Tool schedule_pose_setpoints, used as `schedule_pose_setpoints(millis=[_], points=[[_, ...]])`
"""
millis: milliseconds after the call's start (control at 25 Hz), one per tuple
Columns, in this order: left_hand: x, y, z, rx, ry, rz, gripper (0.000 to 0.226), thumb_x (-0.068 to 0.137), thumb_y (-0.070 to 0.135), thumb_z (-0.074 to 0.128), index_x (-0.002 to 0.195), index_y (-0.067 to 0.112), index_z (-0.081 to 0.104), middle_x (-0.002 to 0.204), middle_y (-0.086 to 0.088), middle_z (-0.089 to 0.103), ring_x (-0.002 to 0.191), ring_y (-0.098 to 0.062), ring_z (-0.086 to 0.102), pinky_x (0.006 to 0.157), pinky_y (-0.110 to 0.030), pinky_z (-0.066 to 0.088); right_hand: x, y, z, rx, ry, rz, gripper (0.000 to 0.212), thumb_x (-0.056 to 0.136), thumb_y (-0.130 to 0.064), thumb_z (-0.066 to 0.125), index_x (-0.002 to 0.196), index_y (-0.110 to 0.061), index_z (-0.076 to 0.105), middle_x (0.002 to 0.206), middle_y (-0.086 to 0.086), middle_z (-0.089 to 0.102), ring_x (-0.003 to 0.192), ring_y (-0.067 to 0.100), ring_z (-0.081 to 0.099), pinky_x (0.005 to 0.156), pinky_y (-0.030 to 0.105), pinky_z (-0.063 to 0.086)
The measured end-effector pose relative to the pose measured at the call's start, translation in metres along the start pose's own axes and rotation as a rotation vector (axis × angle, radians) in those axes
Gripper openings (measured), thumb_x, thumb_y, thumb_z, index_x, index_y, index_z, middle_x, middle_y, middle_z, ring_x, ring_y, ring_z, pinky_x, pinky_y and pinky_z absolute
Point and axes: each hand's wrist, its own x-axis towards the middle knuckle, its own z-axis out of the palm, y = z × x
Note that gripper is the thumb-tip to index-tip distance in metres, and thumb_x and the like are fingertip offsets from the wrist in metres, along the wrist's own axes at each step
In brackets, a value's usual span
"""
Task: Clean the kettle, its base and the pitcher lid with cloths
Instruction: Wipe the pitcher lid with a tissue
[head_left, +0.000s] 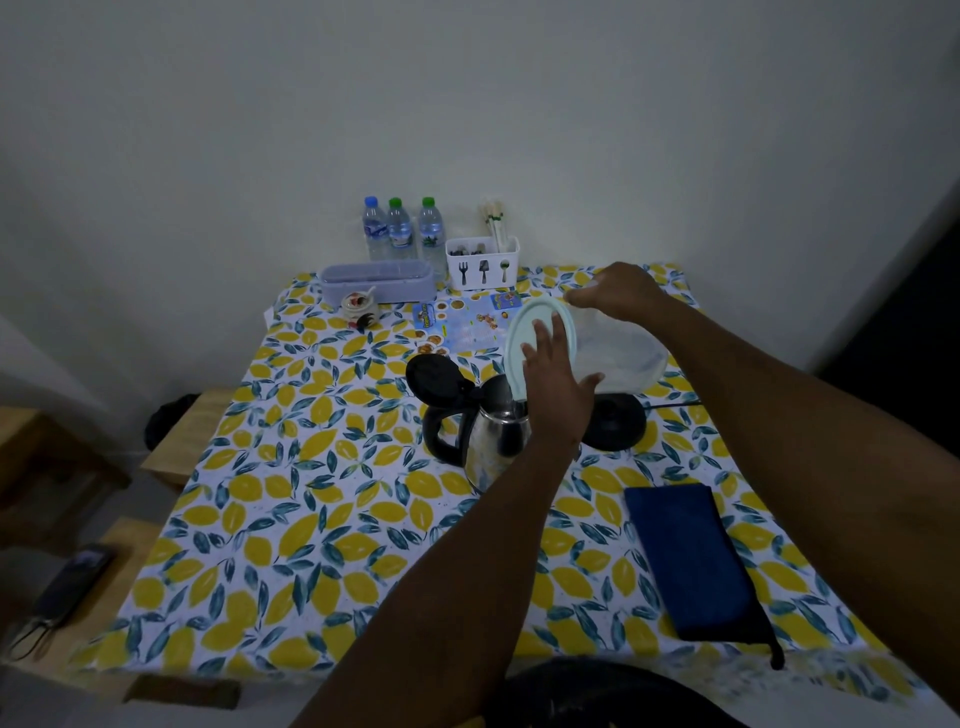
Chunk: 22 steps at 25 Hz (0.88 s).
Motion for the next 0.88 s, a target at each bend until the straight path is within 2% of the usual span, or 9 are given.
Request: schedule_pose_setpoints(millis=[320, 400, 520, 680, 880], points=[[0.001, -0.003, -0.001, -0.052, 0.006, -0.015, 0.095, 0.086, 0.035, 0.067, 0.152, 0.021, 0.0, 0.163, -0.006, 0.001, 0.147, -0.039, 0.005, 0.118, -0.052, 0.022, -0.001, -0.006, -0.001, -0.04, -0.011, -0.013, 0.049, 0.075, -0.052, 0.064, 0.05, -0.015, 0.046, 0.055, 0.003, 0.045, 0.057, 0.021, 0.048, 0.052, 0.031, 0.032], [0.0, -0.004, -0.002, -0.05, 0.006, -0.016, 0.096, 0.086, 0.035, 0.067, 0.152, 0.022, -0.001, 0.163, -0.006, 0.001, 0.148, -0.038, 0.005, 0.118, -0.051, 0.021, -0.001, -0.006, 0.0, -0.042, -0.009, -0.016, 0.049, 0.076, -0.051, 0.064, 0.051, -0.013, 0.046, 0.055, 0.004, 0.044, 0.056, 0.02, 0.046, 0.052, 0.031, 0.031], [0.0, -0.005, -0.003, -0.03, -0.003, -0.013, 0.096, 0.086, 0.035, 0.067, 0.152, 0.021, -0.001, 0.163, -0.005, 0.001, 0.148, -0.038, 0.005, 0.118, -0.051, 0.021, -0.001, -0.005, 0.002, -0.049, -0.003, -0.009, 0.045, 0.075, -0.053, 0.064, 0.059, -0.011, 0.055, 0.06, 0.005, 0.046, 0.06, 0.022, 0.049, 0.056, 0.033, 0.034], [-0.001, -0.006, -0.003, -0.013, -0.014, -0.002, 0.096, 0.086, 0.034, 0.067, 0.152, 0.021, -0.001, 0.163, -0.006, 0.0, 0.147, -0.039, 0.006, 0.118, -0.051, 0.02, -0.002, 0.0, 0.005, -0.024, 0.001, 0.004, 0.048, 0.073, -0.053, 0.065, 0.053, -0.014, 0.046, 0.055, 0.003, 0.042, 0.06, 0.023, 0.049, 0.055, 0.032, 0.033], [-0.001, -0.005, -0.002, 0.1, -0.047, 0.067, 0.096, 0.085, 0.03, 0.069, 0.152, 0.019, 0.002, 0.163, -0.01, 0.003, 0.145, -0.044, 0.009, 0.117, -0.05, 0.021, -0.006, 0.019, 0.008, 0.116, 0.003, 0.027, 0.048, 0.079, -0.054, 0.064, 0.062, -0.009, 0.059, 0.057, 0.006, 0.047, 0.06, 0.022, 0.05, 0.056, 0.031, 0.033]])
